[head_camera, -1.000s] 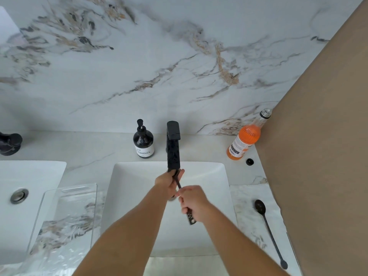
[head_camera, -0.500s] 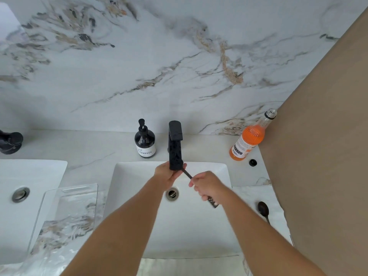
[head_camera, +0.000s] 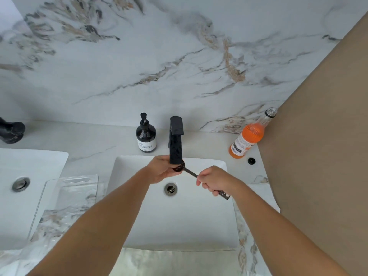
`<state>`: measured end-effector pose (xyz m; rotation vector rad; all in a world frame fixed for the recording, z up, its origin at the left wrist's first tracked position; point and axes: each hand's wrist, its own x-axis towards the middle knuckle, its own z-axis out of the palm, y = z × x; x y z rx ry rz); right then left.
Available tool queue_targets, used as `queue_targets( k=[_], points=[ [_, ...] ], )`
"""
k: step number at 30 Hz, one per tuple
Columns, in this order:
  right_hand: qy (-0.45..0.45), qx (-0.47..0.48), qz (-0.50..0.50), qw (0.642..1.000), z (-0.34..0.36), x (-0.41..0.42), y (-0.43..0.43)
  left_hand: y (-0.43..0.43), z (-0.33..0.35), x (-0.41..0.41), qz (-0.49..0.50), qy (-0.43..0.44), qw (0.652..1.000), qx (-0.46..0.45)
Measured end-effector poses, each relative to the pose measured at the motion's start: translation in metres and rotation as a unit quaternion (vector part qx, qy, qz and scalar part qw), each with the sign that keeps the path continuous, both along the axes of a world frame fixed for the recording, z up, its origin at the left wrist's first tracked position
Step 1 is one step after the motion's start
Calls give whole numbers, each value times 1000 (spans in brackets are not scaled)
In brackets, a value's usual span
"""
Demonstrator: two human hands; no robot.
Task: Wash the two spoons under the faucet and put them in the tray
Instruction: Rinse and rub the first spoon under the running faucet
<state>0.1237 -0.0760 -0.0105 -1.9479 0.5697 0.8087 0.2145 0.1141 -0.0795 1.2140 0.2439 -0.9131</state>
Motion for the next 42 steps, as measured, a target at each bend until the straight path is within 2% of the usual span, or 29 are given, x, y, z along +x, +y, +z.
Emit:
queue_targets(
  k=[2, 9, 11, 14, 17, 22, 26, 29, 31, 32, 34, 36, 39, 42],
  points=[
    [-3, 1, -18, 1000, -11, -10, 14, 5, -8, -8, 51, 30, 998, 17],
    [4, 143, -191, 971, -33, -40, 50, 18, 11, -6, 191, 79, 978, 32],
    [9, 165, -230, 959, -32, -43, 51, 15, 31, 5, 233, 45, 969, 76],
    [5, 195, -263, 945, -28, -44, 49, -4, 74, 17, 191, -39, 975, 107],
    [1, 206, -259, 944, -24, -44, 49, -23, 100, 22, 156, -76, 973, 150],
    [3, 214, -237, 947, -21, -48, 48, -29, 106, 24, 168, -13, 975, 145],
    [12, 221, -228, 948, -24, -56, 44, -27, 95, 12, 152, -65, 963, 212],
    [26, 221, -216, 951, -29, -65, 36, -18, 83, 3, 232, -100, 933, 256],
    [36, 232, -210, 949, -34, -74, 30, -6, 64, -13, 306, -46, 921, 236],
    [38, 248, -210, 945, -37, -78, 28, 0, 51, -26, 309, -4, 926, 218],
    [37, 289, -209, 934, -43, -87, 26, 5, 23, -62, 239, 74, 952, 179],
    [18, 315, -196, 928, -48, -96, 29, 1, 4, -93, 146, 121, 977, 93],
    [-10, 250, -144, 957, -54, -107, 39, -16, 0, -113, 128, 95, 986, -37],
    [-57, 157, -130, 977, -53, -104, 42, -31, 17, -116, 102, 15, 994, -37]
  ],
)
